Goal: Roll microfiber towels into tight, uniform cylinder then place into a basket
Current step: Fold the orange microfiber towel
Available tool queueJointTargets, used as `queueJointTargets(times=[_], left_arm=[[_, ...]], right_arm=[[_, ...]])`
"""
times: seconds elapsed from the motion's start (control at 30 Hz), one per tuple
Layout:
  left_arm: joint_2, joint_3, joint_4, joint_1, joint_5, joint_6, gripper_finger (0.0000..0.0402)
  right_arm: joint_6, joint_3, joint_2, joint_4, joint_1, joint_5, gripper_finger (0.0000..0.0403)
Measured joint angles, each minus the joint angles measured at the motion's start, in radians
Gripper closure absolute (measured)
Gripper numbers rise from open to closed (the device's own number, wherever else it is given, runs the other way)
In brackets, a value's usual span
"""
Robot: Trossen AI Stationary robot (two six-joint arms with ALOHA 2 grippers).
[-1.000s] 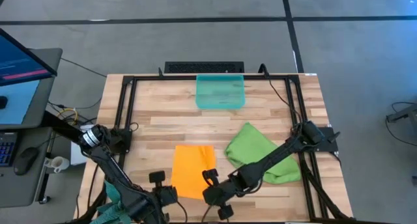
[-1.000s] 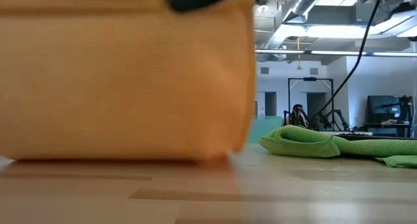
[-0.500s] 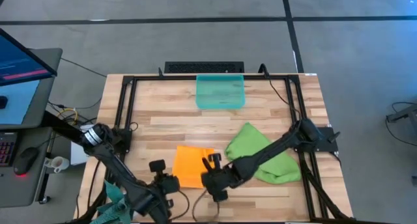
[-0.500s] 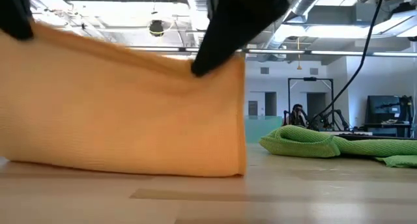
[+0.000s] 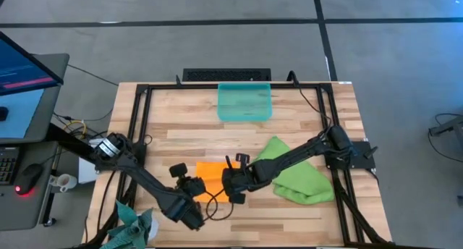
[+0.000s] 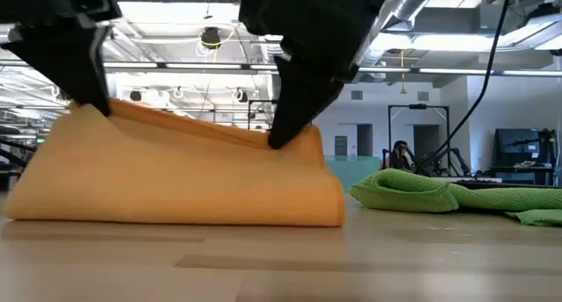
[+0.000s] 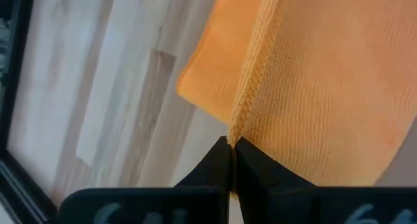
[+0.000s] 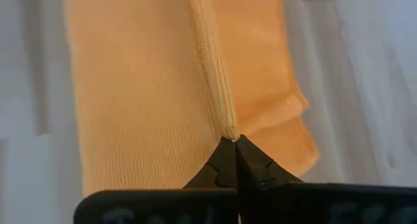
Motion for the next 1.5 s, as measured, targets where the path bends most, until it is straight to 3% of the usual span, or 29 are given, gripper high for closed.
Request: queueJointTargets(times=[0.53,0.83,1.0,1.17,1.5], left_arm=[[0.000,-0.001,0.064,0.078,0.090,0.059,0.0396],[0.000,-0.002,0.055,0.077,0.099,0.123,0.0297],[0.000,-0.002,0.051,0.076,0.161,0.112,0.0263],[0.000,-0.002,0.054,0.057,0.160,0.087,0.0257],[0.000,-0.002,0.120,0.023,0.158,0.085,0.0256]], right_arm=[[0.052,-0.042,0.000,0.017,-0.055,0.001,0.0397],[0.052,-0.045,0.001,0.007,-0.057,0.002,0.0395],[0.052,-0.045,0.001,0.014,-0.063,0.001,0.0389],[0.052,-0.045,0.001,0.016,-0.071,0.002,0.0346],[0.048,-0.043,-0.004,-0.060,-0.095,-0.008,0.0221]])
